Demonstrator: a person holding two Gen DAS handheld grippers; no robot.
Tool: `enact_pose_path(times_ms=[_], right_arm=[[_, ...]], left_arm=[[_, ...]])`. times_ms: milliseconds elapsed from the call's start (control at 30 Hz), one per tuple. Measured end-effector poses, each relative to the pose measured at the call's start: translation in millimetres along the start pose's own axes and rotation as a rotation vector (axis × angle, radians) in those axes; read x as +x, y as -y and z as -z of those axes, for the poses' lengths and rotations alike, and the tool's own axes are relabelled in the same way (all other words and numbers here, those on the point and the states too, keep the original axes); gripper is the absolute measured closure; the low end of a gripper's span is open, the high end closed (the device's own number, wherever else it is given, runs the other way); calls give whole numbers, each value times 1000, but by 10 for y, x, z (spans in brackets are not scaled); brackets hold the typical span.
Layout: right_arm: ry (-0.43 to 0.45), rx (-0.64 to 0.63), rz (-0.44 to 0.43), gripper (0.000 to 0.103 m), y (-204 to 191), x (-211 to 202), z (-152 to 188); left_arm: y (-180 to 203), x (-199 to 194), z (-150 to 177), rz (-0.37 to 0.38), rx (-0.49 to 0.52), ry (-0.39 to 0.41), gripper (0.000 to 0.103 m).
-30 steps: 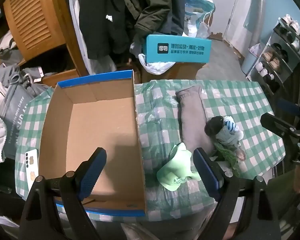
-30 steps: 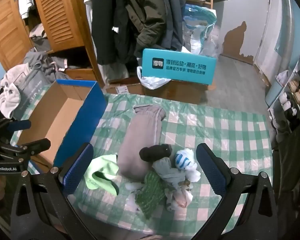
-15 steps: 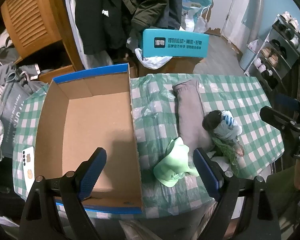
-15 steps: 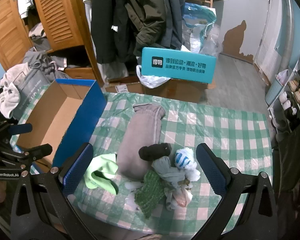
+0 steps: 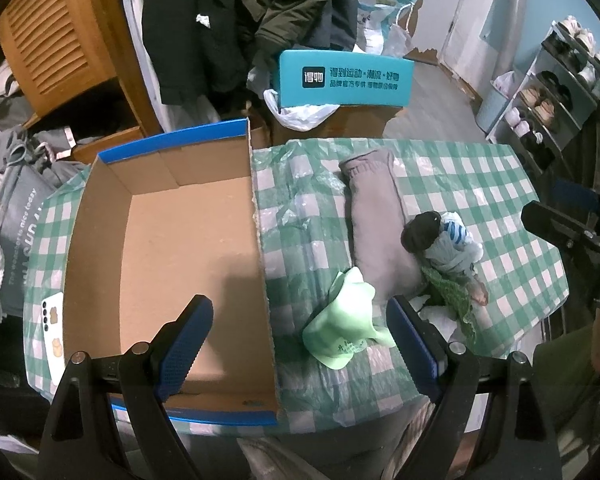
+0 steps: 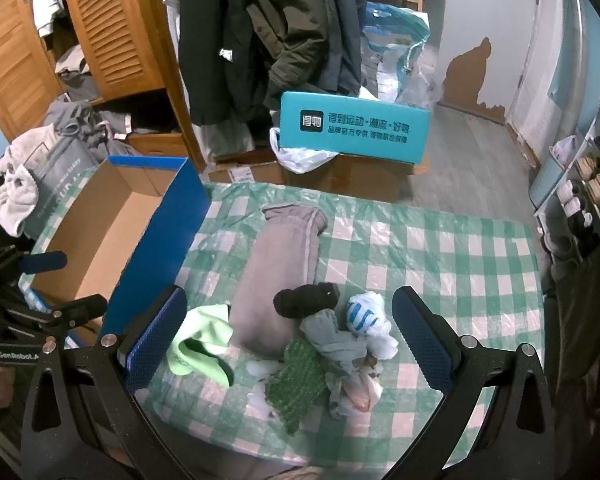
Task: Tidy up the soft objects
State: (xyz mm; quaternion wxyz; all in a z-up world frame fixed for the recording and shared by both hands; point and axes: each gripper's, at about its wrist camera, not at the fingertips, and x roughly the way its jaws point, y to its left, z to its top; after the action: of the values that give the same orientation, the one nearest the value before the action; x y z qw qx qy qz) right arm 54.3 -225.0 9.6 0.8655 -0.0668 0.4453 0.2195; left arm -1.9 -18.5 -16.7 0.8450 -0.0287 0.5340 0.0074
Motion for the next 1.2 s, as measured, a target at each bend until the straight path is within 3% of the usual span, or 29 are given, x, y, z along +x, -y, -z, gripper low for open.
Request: enact_pose_path(times_ms=[1200], right_arm=[[-9, 1, 1, 2, 35, -3, 6]], left_arm=[[33, 34, 23, -4, 14, -13, 14]])
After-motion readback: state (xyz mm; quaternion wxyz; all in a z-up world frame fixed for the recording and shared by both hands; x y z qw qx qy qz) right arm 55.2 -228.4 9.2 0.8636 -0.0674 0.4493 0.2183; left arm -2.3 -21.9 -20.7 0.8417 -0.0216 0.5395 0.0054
